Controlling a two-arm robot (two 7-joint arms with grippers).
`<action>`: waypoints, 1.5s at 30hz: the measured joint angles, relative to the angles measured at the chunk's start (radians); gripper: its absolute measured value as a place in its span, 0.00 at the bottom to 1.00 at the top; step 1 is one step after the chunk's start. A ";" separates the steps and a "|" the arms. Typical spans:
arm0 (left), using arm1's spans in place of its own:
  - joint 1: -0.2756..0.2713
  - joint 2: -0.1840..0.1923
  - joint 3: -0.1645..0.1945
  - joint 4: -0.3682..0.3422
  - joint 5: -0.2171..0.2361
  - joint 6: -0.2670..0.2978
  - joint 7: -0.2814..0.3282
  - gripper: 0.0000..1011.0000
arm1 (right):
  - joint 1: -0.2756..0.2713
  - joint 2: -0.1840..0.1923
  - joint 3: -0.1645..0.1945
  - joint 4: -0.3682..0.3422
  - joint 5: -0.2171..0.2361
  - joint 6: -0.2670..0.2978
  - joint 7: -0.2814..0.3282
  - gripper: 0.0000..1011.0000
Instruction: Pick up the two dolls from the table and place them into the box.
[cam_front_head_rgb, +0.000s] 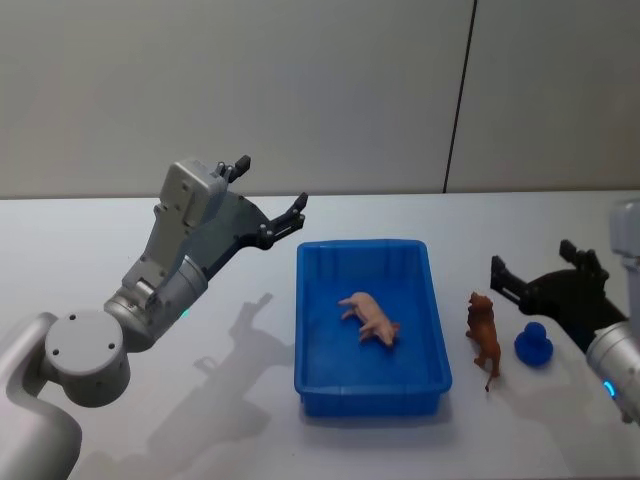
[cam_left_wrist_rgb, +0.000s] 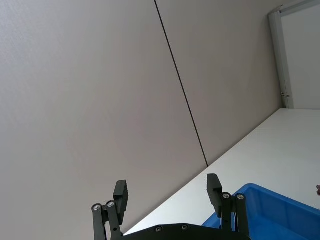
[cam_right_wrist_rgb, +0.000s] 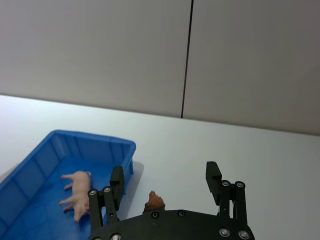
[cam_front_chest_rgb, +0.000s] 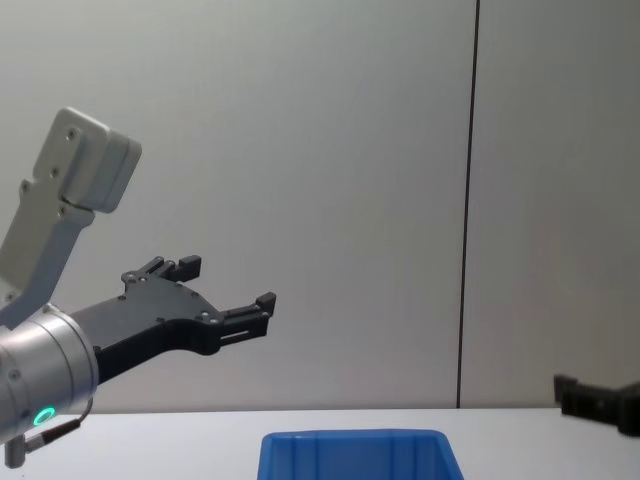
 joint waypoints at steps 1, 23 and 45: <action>0.000 0.000 0.000 0.000 0.000 0.000 0.001 0.99 | 0.000 -0.002 -0.002 0.003 -0.002 0.003 -0.001 0.99; 0.005 0.003 -0.002 -0.005 0.005 -0.003 0.015 0.99 | -0.002 -0.054 -0.035 0.092 -0.049 0.084 -0.053 0.99; 0.006 0.004 -0.002 -0.006 0.005 -0.003 0.018 0.99 | 0.040 -0.097 -0.032 0.220 -0.018 0.063 -0.039 0.99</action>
